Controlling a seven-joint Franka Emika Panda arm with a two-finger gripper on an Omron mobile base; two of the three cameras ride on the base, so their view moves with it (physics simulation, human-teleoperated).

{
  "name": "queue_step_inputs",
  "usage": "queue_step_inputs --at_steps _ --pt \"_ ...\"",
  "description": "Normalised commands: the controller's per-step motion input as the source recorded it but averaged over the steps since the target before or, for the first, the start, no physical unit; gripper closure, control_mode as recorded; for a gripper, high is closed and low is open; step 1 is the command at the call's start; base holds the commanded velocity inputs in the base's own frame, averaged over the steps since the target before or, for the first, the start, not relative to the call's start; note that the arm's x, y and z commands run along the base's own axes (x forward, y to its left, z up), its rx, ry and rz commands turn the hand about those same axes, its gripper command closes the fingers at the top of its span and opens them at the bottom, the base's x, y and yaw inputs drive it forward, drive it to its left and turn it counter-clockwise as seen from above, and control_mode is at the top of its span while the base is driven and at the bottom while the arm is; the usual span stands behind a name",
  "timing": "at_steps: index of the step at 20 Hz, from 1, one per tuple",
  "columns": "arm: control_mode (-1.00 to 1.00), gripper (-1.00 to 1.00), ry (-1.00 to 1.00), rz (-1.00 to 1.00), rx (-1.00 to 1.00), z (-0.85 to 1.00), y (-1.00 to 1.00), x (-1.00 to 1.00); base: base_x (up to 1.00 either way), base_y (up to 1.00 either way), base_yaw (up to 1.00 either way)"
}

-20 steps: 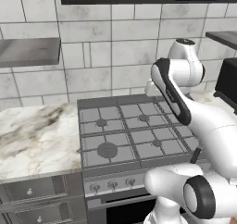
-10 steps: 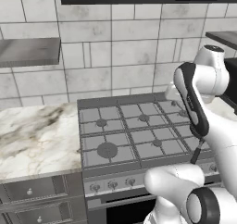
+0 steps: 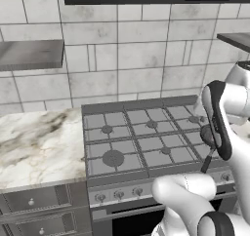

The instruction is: Pick up the pan with the steak in it and place it on the dining table. Then place the steak on the plate.

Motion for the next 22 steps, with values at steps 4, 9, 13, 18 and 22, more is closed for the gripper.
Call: queue_step_inputs --at_steps 4,9,13,18,22 --pt "-1.00 -1.00 0.00 -0.19 0.00 -0.47 -0.49 -0.23 0.00 0.00 0.00" --pt "-1.00 -1.00 0.00 -0.18 0.00 -0.53 -0.43 -0.15 0.00 0.00 0.00" --pt "-1.00 -1.00 0.00 -0.17 0.00 -0.58 -0.34 -0.03 0.00 0.00 0.00" --pt "-1.00 -1.00 0.04 -0.13 0.00 -0.59 -0.23 0.00 0.00 0.00 0.00" --pt "-1.00 -1.00 0.07 -0.09 0.01 -0.54 -0.06 0.03 0.00 0.00 0.00"
